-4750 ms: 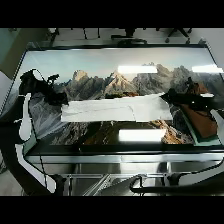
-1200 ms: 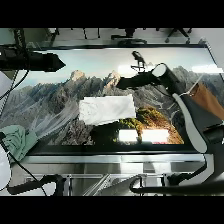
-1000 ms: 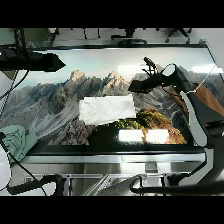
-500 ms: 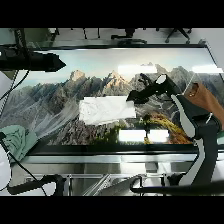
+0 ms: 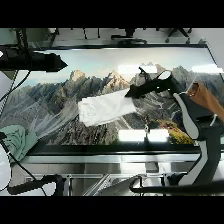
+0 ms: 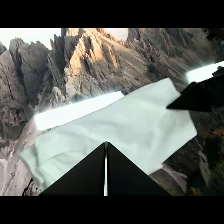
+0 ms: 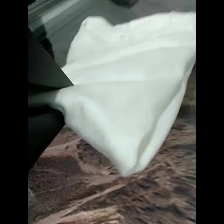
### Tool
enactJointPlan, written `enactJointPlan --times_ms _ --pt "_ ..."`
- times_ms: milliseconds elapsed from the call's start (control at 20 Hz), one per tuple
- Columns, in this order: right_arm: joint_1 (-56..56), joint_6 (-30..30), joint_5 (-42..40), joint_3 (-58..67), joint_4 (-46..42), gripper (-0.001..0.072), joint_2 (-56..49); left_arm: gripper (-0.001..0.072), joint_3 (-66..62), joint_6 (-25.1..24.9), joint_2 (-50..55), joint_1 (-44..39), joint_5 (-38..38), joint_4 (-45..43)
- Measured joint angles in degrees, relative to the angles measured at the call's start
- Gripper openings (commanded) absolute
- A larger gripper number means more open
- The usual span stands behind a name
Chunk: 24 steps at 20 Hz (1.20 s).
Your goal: Fold the shirts.
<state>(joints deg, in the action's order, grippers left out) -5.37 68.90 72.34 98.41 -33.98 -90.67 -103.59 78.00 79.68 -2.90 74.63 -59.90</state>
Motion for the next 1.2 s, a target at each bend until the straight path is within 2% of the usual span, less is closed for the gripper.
enactJointPlan --times_ms 300,550,700,900,1050,1200 --pt "13.9 2.7 -0.5 3.3 1.7 0.0030 11.9 0.0013 0.0 0.0 0.0 0.0 0.7 0.0" --pt "30.6 10.4 -0.6 3.8 -1.2 0.0029 20.5 0.0013 0.1 0.0 0.0 0.0 2.6 0.0" --pt "38.8 18.3 3.5 3.9 -11.4 0.0029 24.4 0.0013 0.2 0.0 0.0 0.0 3.2 0.0" --pt "45.6 27.4 13.3 3.8 -30.3 0.0030 28.3 0.0013 0.2 0.0 0.0 0.0 4.1 0.0" --pt "47.4 30.7 19.9 2.6 -41.4 0.0030 30.0 0.0013 0.2 0.0 0.0 0.0 4.5 0.0" --pt "48.2 32.1 24.3 -1.2 -47.7 0.0030 30.6 0.0013 0.2 0.0 0.1 0.0 4.7 0.0"
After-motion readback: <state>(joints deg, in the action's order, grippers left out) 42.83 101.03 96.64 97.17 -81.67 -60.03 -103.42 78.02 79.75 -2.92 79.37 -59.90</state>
